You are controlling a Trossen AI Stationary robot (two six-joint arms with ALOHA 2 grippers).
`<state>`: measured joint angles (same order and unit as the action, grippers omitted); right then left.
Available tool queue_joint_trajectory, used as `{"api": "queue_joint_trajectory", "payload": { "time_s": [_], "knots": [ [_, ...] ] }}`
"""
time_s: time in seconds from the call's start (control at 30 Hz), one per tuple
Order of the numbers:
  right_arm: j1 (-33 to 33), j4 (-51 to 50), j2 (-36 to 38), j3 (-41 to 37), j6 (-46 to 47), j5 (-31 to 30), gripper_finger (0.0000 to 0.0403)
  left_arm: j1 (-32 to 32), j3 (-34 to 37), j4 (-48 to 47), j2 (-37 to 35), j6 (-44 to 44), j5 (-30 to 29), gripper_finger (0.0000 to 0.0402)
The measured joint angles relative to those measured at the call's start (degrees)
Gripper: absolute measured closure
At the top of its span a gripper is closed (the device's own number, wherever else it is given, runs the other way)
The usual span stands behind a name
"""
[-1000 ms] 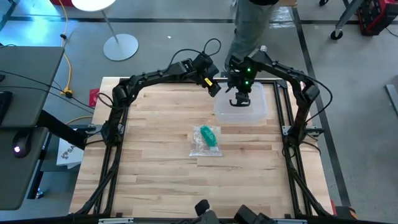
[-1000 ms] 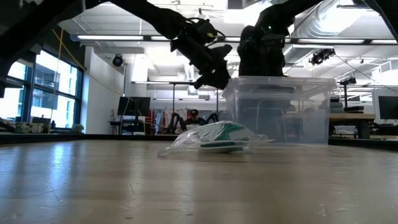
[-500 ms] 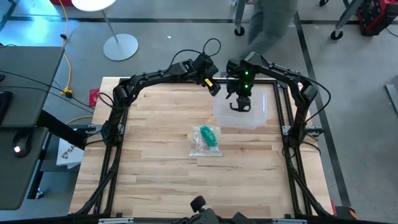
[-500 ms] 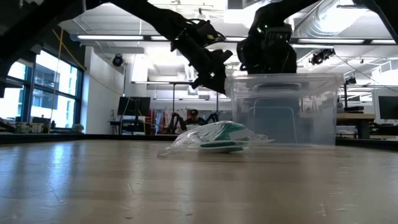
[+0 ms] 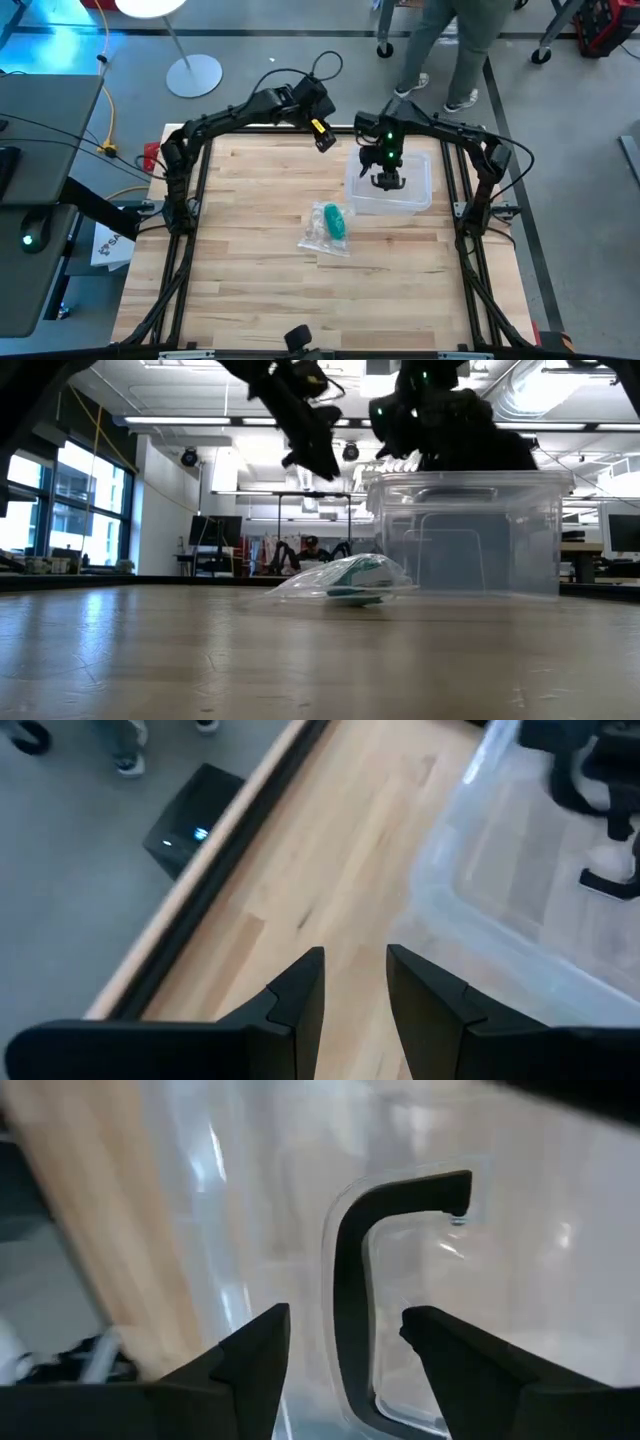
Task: Roll bandage
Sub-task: Open the transparent bin
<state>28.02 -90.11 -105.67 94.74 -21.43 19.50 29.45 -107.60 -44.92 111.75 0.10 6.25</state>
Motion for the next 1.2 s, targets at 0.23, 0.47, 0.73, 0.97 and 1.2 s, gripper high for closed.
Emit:
{"api": "queue_joint_trajectory", "payload": {
  "time_s": [0.23,0.47,0.73,0.97,1.2],
  "knots": [
    [-7.14,0.70,3.41,-0.16,8.14,-9.85,0.0214,0.55,-0.08,-2.82,-5.55,2.65,-2.52,0.0298],
    [-10.57,1.51,7.14,-0.15,11.54,-18.42,0.0231,0.83,-0.06,-4.01,-10.40,5.03,-2.51,0.0298],
    [-13.06,11.57,16.66,-12.39,15.23,-15.04,0.0236,1.16,-0.06,-8.75,-12.68,6.93,-2.47,0.0298],
    [-11.96,15.35,20.56,-16.92,18.60,-15.82,0.0273,1.20,-0.06,-13.01,-12.81,8.89,-2.28,0.0298],
    [-9.22,17.01,16.62,-16.64,13.19,-13.34,0.0290,1.18,-0.06,-12.26,-12.81,8.80,-1.82,0.0298]
  ]
}}
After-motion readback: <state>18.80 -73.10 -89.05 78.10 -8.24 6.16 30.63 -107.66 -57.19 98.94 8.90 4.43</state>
